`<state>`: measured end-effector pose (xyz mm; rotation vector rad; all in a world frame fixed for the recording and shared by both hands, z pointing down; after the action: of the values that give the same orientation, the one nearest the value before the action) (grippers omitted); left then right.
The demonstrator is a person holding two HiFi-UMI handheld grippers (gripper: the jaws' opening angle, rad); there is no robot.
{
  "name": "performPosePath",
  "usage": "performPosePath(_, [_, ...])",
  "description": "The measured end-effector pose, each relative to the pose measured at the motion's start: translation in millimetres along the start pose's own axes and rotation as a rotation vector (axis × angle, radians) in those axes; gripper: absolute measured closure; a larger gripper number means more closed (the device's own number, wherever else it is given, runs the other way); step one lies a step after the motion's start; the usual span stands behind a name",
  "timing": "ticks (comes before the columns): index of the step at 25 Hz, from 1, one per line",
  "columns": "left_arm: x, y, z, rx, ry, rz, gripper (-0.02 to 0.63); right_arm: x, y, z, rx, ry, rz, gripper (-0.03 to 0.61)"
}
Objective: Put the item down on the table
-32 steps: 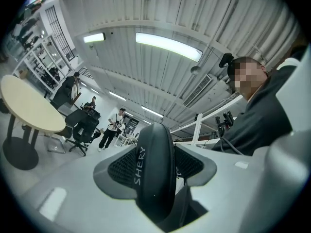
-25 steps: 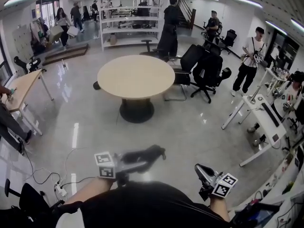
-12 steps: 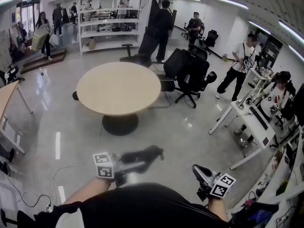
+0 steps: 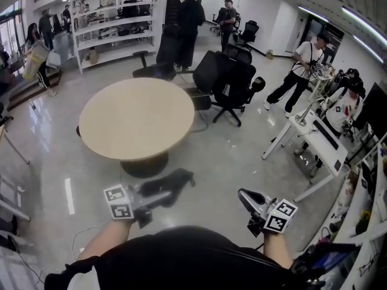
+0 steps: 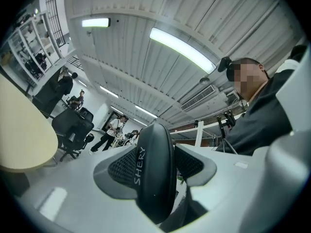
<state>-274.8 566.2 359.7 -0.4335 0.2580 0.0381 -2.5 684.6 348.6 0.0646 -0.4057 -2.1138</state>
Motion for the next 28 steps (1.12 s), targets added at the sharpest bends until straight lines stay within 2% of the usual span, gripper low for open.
performPosePath(3, [19, -38, -8, 0.042, -0.030, -0.025, 0.368, 11, 35, -3, -0.019, -0.024, 0.056, 0.565])
performPosePath(7, [75, -75, -23, 0.105, -0.036, -0.070, 0.368, 16, 83, -34, -0.103, -0.021, 0.123, 0.565])
performPosePath(13, [157, -94, -22, 0.104, 0.006, -0.122, 0.368, -15, 158, -77, -0.201, -0.023, 0.195, 0.565])
performPosePath(21, [274, -106, 10, 0.068, 0.046, -0.187, 0.369, -86, 269, -104, -0.227, -0.056, 0.206, 0.565])
performPosePath(28, [329, -132, 15, 0.061, 0.031, -0.199, 0.369, -90, 332, -114, -0.196, -0.056, 0.190, 0.565])
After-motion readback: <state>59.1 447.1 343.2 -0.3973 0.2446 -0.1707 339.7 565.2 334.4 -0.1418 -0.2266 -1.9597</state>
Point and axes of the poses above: the fingertips, and each gripper's own axes: x forward along the fingers, y to its right, z out of its underside, the point moved 4 cm from there along -x, backward along the fingers, and after that the axes turned 2 degrees about z, right-handed, at the moved point
